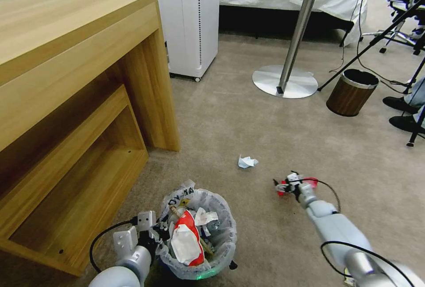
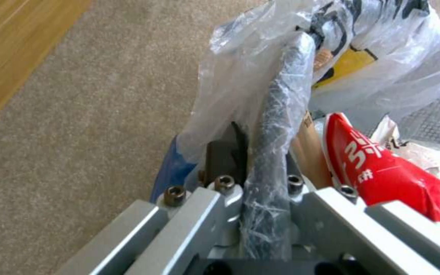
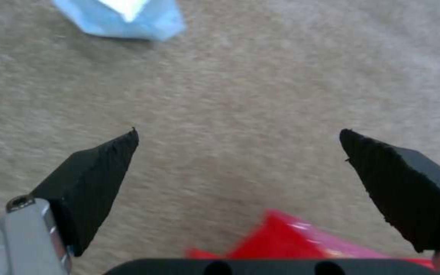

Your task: Pick up the trash bin and place the garbage on the floor into it.

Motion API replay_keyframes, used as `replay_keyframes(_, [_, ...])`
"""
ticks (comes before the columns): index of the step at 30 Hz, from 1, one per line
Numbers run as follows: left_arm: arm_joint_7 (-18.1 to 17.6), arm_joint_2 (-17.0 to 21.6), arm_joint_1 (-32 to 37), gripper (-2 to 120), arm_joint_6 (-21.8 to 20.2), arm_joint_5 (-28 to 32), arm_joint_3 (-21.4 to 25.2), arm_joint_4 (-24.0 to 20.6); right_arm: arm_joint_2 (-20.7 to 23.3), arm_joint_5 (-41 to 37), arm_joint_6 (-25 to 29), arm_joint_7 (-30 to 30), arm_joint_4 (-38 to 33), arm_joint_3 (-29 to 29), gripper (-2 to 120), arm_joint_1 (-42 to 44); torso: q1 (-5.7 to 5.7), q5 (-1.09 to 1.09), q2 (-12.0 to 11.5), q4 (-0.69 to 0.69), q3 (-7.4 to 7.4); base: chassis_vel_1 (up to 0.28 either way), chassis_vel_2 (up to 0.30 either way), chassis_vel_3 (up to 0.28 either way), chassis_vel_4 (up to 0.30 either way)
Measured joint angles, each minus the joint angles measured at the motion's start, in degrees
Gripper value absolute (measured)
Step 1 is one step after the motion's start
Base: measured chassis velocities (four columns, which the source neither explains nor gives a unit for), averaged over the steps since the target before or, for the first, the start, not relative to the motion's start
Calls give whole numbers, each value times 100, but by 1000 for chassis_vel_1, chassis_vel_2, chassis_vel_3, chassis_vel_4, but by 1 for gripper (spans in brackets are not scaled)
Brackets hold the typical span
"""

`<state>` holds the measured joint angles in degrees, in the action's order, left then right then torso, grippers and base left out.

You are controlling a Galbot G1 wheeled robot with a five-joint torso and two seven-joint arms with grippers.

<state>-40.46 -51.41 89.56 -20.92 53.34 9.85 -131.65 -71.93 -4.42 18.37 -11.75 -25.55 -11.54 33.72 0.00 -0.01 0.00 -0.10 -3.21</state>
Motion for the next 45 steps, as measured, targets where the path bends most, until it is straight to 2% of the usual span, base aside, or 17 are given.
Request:
replay_keyframes(4, [-9, 5, 37, 0, 2, -2, 26, -13, -27, 27, -47, 35, -26, -30, 100, 162, 0, 1, 0, -2, 0, 0, 0, 0, 0])
replay_keyframes(12, [-15, -2, 55, 0, 2, -32, -12, -25, 251, 12, -33, 10, -117, -198, 100, 441, 0, 2, 0, -3, 0, 0, 0, 0, 0])
replay_keyframes(16, [-9, -26, 18, 0, 10, -100, -120, -10, 384, 33, 43, -3, -136, -472, 100, 672, 0, 1, 0, -3, 1, 0, 0, 0, 0])
replay_keyframes(26, [37, -66, 37, 0, 18, -268, -231, 15, 388, 105, 160, 101, -150, -557, 100, 767, 0, 1, 0, -2, 0, 0, 0, 0, 0])
replay_keyframes(35, [51, -28, 68, 0, 32, -322, -203, 2, 299, 84, 222, -88, -101, -464, 100, 664, 0, 2, 0, -2, 0, 0, 0, 0, 0])
replay_keyframes(37, [51, -21, 70, 0, 37, -334, -207, 3, 285, 44, 225, -116, -95, -423, 92, 627, 0, 3, 0, -2, 0, 0, 0, 0, 0])
replay_keyframes(38, [51, -21, 70, 0, 37, -334, -207, 3, 285, 44, 225, -116, -95, -423, 92, 627, 0, 3, 0, -2, 0, 0, 0, 0, 0])
replay_keyframes(41, [54, -26, 55, 0, 51, -366, -236, 24, 293, -21, 285, -208, -62, -351, 76, 558, 0, 1, 0, -2, 0, 0, 0, 0, 0])
replay_keyframes(45, [54, -19, 38, 0, 58, -373, -249, 32, 328, -83, 302, -247, -64, -280, 68, 538, 0, 2, 0, -2, 0, 0, 0, 0, 0])
